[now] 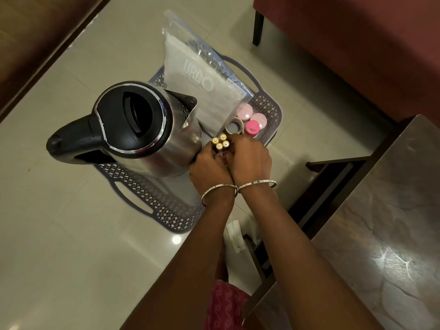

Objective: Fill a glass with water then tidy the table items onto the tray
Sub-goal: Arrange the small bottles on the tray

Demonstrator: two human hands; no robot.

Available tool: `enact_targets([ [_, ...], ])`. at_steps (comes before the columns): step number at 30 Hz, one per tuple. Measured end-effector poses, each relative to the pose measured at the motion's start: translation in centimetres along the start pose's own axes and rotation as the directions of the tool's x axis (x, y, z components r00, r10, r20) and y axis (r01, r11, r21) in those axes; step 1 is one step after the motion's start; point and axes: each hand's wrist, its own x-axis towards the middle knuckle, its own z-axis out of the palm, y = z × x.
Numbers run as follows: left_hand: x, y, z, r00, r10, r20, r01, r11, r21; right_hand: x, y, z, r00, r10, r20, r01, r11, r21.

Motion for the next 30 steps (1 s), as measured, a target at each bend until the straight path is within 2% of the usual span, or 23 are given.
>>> enact_targets([
  [30,-0.07,0.21,-0.08,0.999,0.047,-0.003,-0.047,0.999,0.004,-0.09,-0.03,-0.26,0.999,0.003,0.033,-0.002,0.999,-0.036],
])
